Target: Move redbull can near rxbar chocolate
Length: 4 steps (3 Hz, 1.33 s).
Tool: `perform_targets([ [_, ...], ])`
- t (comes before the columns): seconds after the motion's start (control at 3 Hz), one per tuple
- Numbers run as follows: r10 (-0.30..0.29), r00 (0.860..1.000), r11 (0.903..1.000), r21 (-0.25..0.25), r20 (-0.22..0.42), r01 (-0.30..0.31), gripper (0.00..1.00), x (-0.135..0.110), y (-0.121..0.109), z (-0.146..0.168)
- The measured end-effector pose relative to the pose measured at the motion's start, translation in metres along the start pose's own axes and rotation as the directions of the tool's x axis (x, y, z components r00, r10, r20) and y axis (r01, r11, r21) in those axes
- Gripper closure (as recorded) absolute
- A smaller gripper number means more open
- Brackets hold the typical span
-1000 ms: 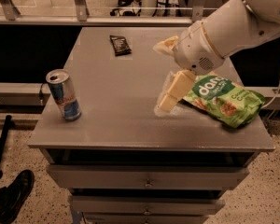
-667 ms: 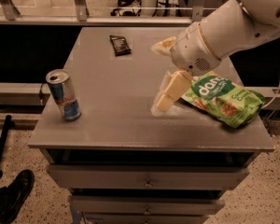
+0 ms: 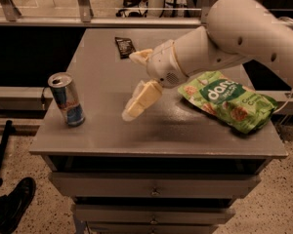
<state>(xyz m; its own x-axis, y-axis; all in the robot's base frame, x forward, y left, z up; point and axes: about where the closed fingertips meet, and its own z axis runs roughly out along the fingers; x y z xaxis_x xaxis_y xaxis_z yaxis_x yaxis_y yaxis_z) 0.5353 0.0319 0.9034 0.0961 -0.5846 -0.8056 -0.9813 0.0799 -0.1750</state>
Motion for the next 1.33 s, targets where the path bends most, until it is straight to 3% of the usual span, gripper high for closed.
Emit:
perform_targets([
  [0.33, -0.007, 0.997, 0.9999, -0.008, 0.081, 0.007, 0.0, -0.013, -0.004, 0.027],
  [0.67, -0.015, 0.977, 0.9967, -0.075, 0.215, 0.031, 0.0, -0.049, 0.009, 0.075],
  [1.0, -0.008, 0.959, 0.9921, -0.118, 0.285, 0.043, 0.0, -0.07, 0.019, 0.101],
  [1.33, 0.016, 0.949, 0.9863, -0.161, 0.314, 0.036, 0.16, -0.08, 0.028, 0.123],
])
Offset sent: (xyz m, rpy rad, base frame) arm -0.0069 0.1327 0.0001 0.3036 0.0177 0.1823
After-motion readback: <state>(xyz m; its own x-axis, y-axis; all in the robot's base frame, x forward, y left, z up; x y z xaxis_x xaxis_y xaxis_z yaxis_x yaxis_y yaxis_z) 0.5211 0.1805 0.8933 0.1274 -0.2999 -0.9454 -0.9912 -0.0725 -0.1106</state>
